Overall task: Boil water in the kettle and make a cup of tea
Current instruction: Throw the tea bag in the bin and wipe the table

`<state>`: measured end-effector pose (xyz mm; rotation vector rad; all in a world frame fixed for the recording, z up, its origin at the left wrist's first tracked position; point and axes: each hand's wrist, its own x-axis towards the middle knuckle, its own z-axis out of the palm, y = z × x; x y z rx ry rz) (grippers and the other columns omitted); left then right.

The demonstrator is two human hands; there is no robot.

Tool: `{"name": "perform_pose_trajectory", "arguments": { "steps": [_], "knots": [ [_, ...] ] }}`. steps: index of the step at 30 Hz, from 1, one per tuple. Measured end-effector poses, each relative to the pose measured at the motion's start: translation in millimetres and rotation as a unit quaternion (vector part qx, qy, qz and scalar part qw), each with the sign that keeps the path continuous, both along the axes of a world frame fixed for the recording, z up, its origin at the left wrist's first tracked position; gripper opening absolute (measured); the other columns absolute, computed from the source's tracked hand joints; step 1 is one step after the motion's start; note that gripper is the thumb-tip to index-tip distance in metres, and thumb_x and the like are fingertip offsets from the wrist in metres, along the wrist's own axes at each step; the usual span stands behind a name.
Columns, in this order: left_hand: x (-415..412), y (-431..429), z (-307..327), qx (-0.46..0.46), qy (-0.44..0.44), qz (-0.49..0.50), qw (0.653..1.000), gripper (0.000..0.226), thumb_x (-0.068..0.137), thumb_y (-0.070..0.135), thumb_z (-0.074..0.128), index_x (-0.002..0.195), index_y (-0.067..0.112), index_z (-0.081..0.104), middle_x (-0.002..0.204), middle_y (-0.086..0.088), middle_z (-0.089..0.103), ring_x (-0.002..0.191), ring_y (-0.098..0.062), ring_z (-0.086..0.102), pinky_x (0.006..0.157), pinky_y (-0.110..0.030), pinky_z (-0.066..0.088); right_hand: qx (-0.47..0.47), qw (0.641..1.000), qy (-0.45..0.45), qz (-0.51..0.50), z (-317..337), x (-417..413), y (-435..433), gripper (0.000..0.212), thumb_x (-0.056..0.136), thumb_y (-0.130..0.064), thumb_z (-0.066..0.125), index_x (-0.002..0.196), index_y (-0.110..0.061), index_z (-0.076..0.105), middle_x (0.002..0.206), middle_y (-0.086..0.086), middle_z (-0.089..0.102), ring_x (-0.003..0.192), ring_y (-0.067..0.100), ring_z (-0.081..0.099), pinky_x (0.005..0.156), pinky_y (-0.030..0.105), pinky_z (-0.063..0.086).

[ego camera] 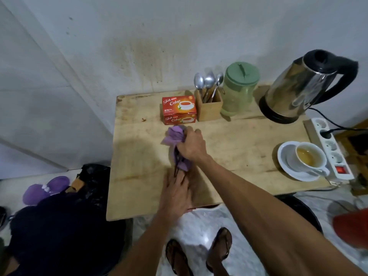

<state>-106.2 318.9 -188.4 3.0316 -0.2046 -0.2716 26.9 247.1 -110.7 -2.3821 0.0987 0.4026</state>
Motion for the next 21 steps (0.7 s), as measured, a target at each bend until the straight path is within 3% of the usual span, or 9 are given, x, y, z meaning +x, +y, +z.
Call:
{"name": "perform_pose_trajectory", "arguments": {
  "steps": [5, 9, 12, 16, 21],
  "knots": [
    [32, -16, -5, -0.059, 0.001, 0.003, 0.998, 0.055, 0.097, 0.044, 0.031, 0.147, 0.023, 0.040, 0.158, -0.010, 0.034, 0.146, -0.033, 0.033, 0.111, -0.056, 0.035, -0.026, 0.988, -0.023, -0.152, -14, 18, -117, 0.048, 0.085, -0.023, 0.065, 0.129, -0.011, 0.049, 0.125, 0.016, 0.048, 0.110, 0.040, 0.055, 0.096, 0.043, 0.045],
    [60, -28, -13, -0.046, -0.009, -0.002, 0.999, 0.057, 0.096, 0.045, 0.028, 0.148, 0.023, 0.039, 0.158, -0.011, 0.035, 0.145, -0.034, 0.035, 0.112, -0.056, 0.034, -0.051, 0.971, -0.067, -0.224, -26, 30, -183, 0.047, 0.087, -0.020, 0.061, 0.130, -0.006, 0.046, 0.127, 0.020, 0.044, 0.107, 0.047, 0.054, 0.093, 0.047, 0.044],
    [76, -30, -22, -0.039, -0.022, -0.012, 0.999, 0.057, 0.098, 0.044, 0.027, 0.151, 0.024, 0.031, 0.160, -0.011, 0.030, 0.147, -0.032, 0.030, 0.115, -0.056, 0.029, -0.102, 0.963, -0.095, -0.232, -34, 41, -205, 0.054, 0.088, -0.026, 0.060, 0.135, -0.007, 0.043, 0.131, 0.023, 0.042, 0.112, 0.047, 0.050, 0.093, 0.049, 0.043],
    [80, -26, -28, -0.043, -0.031, -0.010, 0.999, 0.059, 0.098, 0.045, 0.026, 0.153, 0.024, 0.028, 0.160, -0.010, 0.030, 0.149, -0.029, 0.028, 0.117, -0.055, 0.026, -0.185, 0.957, -0.131, -0.181, -49, 53, -210, 0.064, 0.088, -0.048, 0.055, 0.143, -0.019, 0.039, 0.153, 0.022, 0.028, 0.136, 0.042, 0.031, 0.105, 0.054, 0.031],
    [82, -29, -28, -0.050, -0.040, -0.002, 0.998, 0.060, 0.096, 0.044, 0.029, 0.152, 0.022, 0.031, 0.160, -0.010, 0.030, 0.148, -0.029, 0.030, 0.116, -0.056, 0.027, -0.198, 0.965, -0.112, -0.130, -79, 60, -202, 0.065, 0.097, -0.048, 0.045, 0.154, -0.020, 0.030, 0.159, 0.029, 0.014, 0.146, 0.046, 0.014, 0.118, 0.053, 0.017]
  ]
}}
